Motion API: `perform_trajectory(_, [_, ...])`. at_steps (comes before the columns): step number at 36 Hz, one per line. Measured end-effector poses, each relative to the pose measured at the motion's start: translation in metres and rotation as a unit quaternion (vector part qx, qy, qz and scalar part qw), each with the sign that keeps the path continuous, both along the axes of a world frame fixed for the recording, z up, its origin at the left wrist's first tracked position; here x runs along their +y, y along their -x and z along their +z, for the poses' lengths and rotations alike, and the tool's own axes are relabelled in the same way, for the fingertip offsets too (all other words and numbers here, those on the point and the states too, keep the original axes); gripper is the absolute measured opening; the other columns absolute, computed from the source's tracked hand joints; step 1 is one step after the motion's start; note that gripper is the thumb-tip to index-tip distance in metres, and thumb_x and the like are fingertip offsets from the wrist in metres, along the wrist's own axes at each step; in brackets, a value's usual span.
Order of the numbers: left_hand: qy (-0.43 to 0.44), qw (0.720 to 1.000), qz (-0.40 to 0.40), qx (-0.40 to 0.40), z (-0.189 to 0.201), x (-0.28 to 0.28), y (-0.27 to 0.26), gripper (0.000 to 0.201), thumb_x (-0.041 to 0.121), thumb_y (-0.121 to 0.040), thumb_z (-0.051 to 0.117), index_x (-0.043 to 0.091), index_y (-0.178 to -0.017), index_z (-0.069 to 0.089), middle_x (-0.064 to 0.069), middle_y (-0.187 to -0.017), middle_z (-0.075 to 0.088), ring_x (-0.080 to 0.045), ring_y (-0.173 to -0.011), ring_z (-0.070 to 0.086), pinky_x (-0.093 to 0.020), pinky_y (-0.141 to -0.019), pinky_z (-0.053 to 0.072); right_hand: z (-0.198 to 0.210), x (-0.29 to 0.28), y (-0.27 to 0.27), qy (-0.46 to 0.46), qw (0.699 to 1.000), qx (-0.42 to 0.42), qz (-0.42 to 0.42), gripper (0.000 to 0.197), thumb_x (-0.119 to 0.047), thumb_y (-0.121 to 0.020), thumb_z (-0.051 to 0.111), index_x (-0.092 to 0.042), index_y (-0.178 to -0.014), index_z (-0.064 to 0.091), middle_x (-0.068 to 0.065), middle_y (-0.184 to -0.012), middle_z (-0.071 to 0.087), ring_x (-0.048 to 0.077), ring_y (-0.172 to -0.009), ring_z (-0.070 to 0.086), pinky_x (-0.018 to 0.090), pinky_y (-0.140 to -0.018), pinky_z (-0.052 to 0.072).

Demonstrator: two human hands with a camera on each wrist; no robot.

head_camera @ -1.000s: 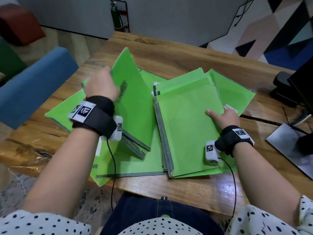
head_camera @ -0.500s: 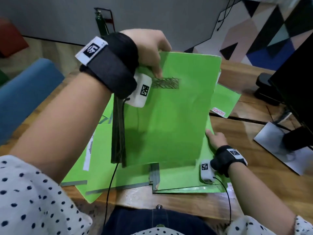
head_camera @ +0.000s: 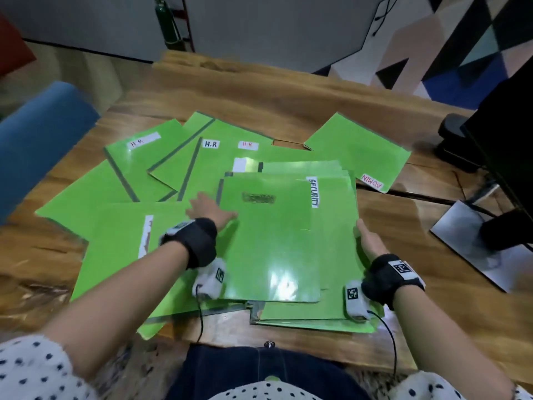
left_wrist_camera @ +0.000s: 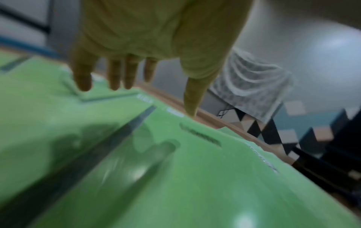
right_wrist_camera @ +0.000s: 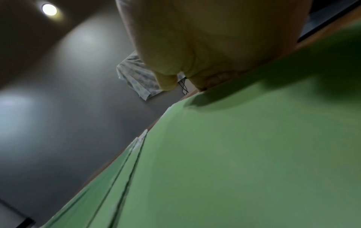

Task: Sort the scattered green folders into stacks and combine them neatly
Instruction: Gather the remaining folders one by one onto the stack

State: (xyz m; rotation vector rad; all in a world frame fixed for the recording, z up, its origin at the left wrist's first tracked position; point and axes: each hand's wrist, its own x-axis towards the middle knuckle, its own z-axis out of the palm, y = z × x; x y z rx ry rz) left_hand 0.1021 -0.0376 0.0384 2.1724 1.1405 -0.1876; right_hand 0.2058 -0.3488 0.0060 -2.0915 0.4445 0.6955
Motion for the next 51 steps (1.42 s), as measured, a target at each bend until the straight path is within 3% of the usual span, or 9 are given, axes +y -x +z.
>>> perform_trajectory(4, [0.138, 0.987, 0.019, 0.081, -0.025, -0.004, 0.033, 0.095, 0.030, -0.075, 0.078, -0.003, -0.142, 0.019, -0.020, -0.140, 0.042, -0.034, -0.124, 0.047, -0.036, -0.095, 0.044, -0.006, 0.002, 0.001, -0.013, 1.000, 0.000, -0.007, 0.066, -0.049, -0.098, 0.033, 0.004, -0.137, 0.042, 0.018, -0.142, 0.045, 0.033, -0.129, 0.045, 0.039, -0.107, 0.032])
perform_trajectory(12, [0.058, 0.993, -0.087, 0.046, -0.027, -0.040, 0.035, 0.071, 0.028, -0.078, 0.075, 0.005, -0.129, 0.032, -0.014, -0.119, 0.058, -0.032, -0.104, 0.061, -0.037, -0.080, 0.050, -0.019, 0.005, 0.020, -0.004, 0.999, 0.032, -0.013, 0.078, -0.061, -0.092, 0.034, -0.002, -0.143, 0.035, 0.018, -0.148, 0.038, 0.033, -0.134, 0.039, 0.044, -0.111, 0.029])
perform_trajectory(23, [0.020, 0.960, -0.267, 0.079, -0.041, -0.062, 0.033, 0.081, 0.052, -0.083, 0.060, 0.020, -0.148, 0.024, -0.016, -0.143, 0.037, -0.033, -0.127, 0.044, -0.045, -0.103, 0.044, -0.014, 0.004, 0.020, 0.048, 0.997, 0.058, 0.017, 0.110, -0.071, -0.065, 0.066, -0.003, -0.143, 0.030, 0.020, -0.146, 0.038, 0.038, -0.128, 0.043, 0.051, -0.106, 0.035])
perform_trajectory(27, [-0.053, 0.989, -0.111, 0.080, -0.037, -0.013, 0.053, 0.069, 0.057, -0.078, 0.062, 0.021, -0.135, 0.044, -0.012, -0.139, 0.041, -0.032, -0.125, 0.045, -0.047, -0.101, 0.042, -0.018, 0.006, 0.019, 0.091, 0.994, 0.055, 0.020, 0.101, -0.058, -0.068, 0.073, 0.001, -0.140, 0.034, 0.021, -0.141, 0.043, 0.039, -0.124, 0.047, 0.053, -0.102, 0.040])
perform_trajectory(31, [-0.038, 0.981, 0.139, 0.130, -0.034, 0.042, 0.084, 0.100, 0.046, -0.072, 0.076, 0.005, -0.146, 0.022, -0.021, -0.149, 0.029, -0.037, -0.138, 0.030, -0.044, -0.108, 0.034, -0.016, 0.008, 0.020, 0.096, 0.994, 0.051, 0.015, 0.096, -0.055, -0.071, 0.073, 0.002, -0.139, 0.034, 0.022, -0.141, 0.043, 0.039, -0.124, 0.046, 0.053, -0.103, 0.040])
perform_trajectory(34, [0.035, 0.970, 0.214, 0.112, -0.041, 0.061, 0.102, 0.114, 0.040, -0.065, 0.083, 0.000, -0.146, 0.014, -0.022, -0.145, 0.037, -0.038, -0.131, 0.041, -0.046, -0.103, 0.043, -0.016, 0.009, 0.021, 0.093, 0.994, 0.054, 0.010, 0.097, -0.054, -0.071, 0.073, 0.001, -0.140, 0.032, 0.021, -0.141, 0.043, 0.039, -0.124, 0.046, 0.053, -0.103, 0.039])
perform_trajectory(40, [0.106, 0.974, 0.170, 0.102, -0.043, 0.061, 0.117, 0.090, 0.032, -0.074, 0.079, -0.006, -0.140, 0.032, -0.020, -0.131, 0.055, -0.028, -0.093, 0.054, -0.030, -0.077, 0.045, -0.015, 0.012, 0.019, 0.085, 0.995, 0.056, -0.007, 0.092, -0.050, -0.072, 0.074, 0.004, -0.137, 0.037, 0.021, -0.136, 0.048, 0.038, -0.120, 0.048, 0.046, -0.099, 0.040])
perform_trajectory(44, [0.073, 0.986, 0.128, 0.077, -0.028, 0.084, 0.121, 0.093, 0.035, -0.077, 0.076, -0.004, -0.146, 0.026, -0.019, -0.150, 0.035, -0.034, -0.133, 0.041, -0.039, -0.104, 0.038, -0.017, 0.015, 0.019, 0.068, 0.996, 0.044, -0.044, 0.091, -0.045, -0.070, 0.078, 0.001, -0.137, 0.036, 0.020, -0.136, 0.047, 0.038, -0.121, 0.047, 0.048, -0.101, 0.038])
perform_trajectory(51, [0.007, 0.979, 0.138, 0.152, -0.013, 0.134, 0.136, 0.092, 0.044, -0.076, 0.074, 0.005, -0.147, 0.030, -0.017, -0.152, 0.032, -0.036, -0.136, 0.037, -0.044, -0.110, 0.034, -0.016, 0.021, 0.019, 0.079, 0.995, 0.048, -0.025, 0.090, -0.049, -0.069, 0.077, 0.003, -0.133, 0.041, 0.020, -0.132, 0.051, 0.038, -0.117, 0.051, 0.048, -0.100, 0.041])
